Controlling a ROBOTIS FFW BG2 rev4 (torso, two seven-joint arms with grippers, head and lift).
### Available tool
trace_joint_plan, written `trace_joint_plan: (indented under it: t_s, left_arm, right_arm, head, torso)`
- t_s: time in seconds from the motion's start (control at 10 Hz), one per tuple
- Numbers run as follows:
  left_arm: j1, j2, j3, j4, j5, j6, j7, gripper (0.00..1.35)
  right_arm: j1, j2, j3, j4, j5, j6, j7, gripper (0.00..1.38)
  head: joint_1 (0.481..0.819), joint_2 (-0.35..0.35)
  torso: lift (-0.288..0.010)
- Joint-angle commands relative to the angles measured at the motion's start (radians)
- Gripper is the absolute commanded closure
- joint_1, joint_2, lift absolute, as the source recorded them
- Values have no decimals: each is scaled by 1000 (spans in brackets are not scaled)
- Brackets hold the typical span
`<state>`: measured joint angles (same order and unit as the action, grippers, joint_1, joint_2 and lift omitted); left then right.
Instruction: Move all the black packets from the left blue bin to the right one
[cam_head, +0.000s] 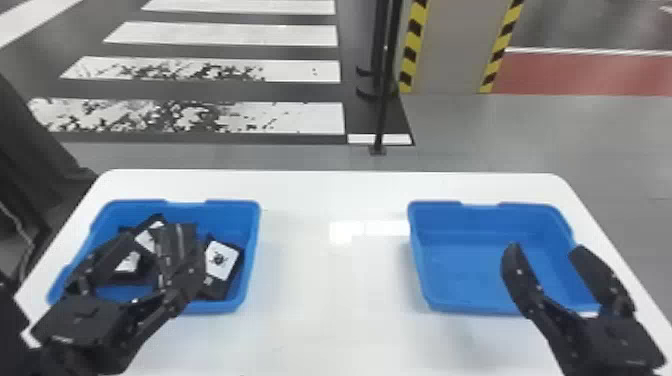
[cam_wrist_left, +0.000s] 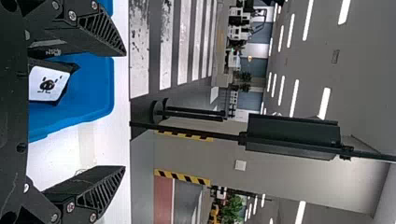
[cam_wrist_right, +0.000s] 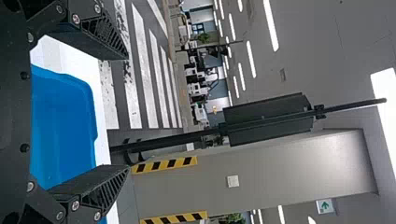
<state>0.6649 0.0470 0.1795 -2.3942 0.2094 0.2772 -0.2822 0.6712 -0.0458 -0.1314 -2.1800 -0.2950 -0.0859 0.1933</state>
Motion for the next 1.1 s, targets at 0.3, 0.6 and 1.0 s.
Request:
trace_joint_plan:
  t_s: [0.3, 0.6, 1.0]
  left_arm:
    - [-2, 4, -8, 0, 0, 7, 0, 180]
    - [-15, 4, -6, 7, -6, 44, 2, 180]
    - [-147, 5, 12, 52, -60, 253, 29, 180]
  right_arm:
    - [6, -2, 0, -1, -4, 2, 0, 202]
    - [21, -2, 0, -6, -14, 0, 0, 202]
    - [53, -3, 0, -20, -32, 2, 3, 205]
  head:
    - [695, -34]
    - [695, -39]
    - [695, -14]
  torso:
    - [-140]
    - [-140]
    - [-140]
